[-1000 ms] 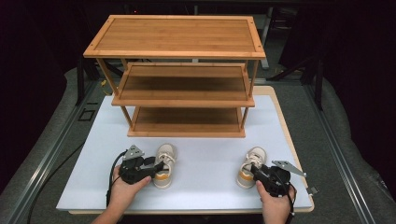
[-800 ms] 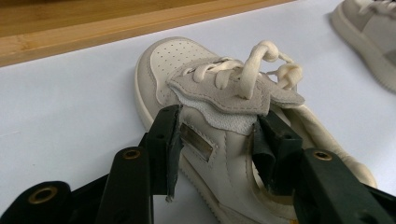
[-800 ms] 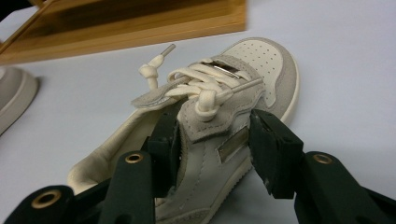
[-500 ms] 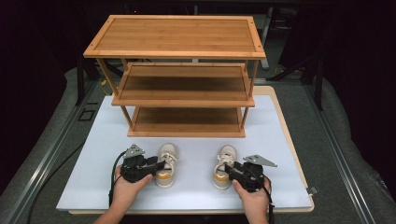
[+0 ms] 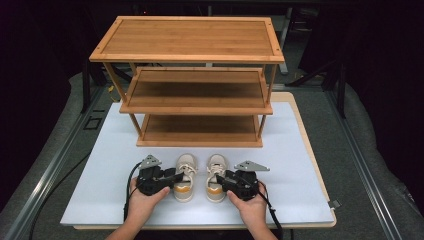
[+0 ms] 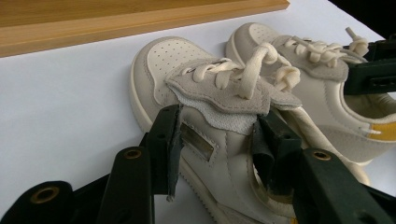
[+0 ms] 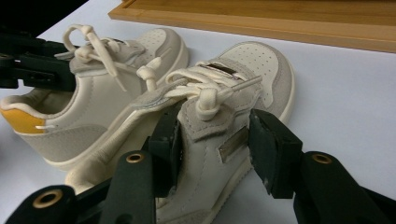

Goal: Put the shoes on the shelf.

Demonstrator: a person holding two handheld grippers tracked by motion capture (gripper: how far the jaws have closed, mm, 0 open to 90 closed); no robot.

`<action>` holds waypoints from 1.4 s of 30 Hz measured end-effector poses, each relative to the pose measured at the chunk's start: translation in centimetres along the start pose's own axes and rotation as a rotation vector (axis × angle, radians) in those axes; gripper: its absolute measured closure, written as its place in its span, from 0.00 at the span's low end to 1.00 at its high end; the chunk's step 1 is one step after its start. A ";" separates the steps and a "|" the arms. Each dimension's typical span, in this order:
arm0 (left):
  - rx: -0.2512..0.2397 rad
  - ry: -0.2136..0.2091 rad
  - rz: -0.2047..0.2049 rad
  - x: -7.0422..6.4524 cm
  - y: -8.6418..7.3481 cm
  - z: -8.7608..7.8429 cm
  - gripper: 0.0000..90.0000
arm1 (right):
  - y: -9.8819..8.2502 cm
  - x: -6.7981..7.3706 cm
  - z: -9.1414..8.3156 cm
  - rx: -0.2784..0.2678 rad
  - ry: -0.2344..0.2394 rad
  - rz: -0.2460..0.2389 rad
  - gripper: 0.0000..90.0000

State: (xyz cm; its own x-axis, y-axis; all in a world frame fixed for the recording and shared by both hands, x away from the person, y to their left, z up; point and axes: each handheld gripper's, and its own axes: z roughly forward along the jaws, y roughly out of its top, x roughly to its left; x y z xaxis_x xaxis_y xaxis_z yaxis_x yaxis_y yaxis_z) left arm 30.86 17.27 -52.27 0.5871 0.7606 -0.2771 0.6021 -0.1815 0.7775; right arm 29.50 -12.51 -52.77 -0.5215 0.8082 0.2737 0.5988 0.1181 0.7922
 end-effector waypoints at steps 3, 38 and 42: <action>-0.001 -0.007 -0.002 -0.4 0.1 0.4 0.61 | 0.1 0.0 0.2 0.000 0.009 -0.004 0.61; -0.001 0.082 -0.082 -2.5 -0.7 1.1 0.57 | -0.9 2.9 1.0 -0.035 -0.110 0.140 0.58; -0.024 0.111 -0.104 -2.9 -0.8 1.3 0.58 | -1.0 3.0 1.1 -0.046 -0.118 0.155 0.60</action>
State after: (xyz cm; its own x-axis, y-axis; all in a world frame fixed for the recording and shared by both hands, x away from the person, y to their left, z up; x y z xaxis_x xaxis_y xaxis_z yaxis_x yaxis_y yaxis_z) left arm 29.36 14.36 -52.82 0.4579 0.8389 -0.2940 0.6425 -0.0838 0.7617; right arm 28.00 -9.52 -53.32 -0.3490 0.8770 0.3303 0.6364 -0.0369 0.7705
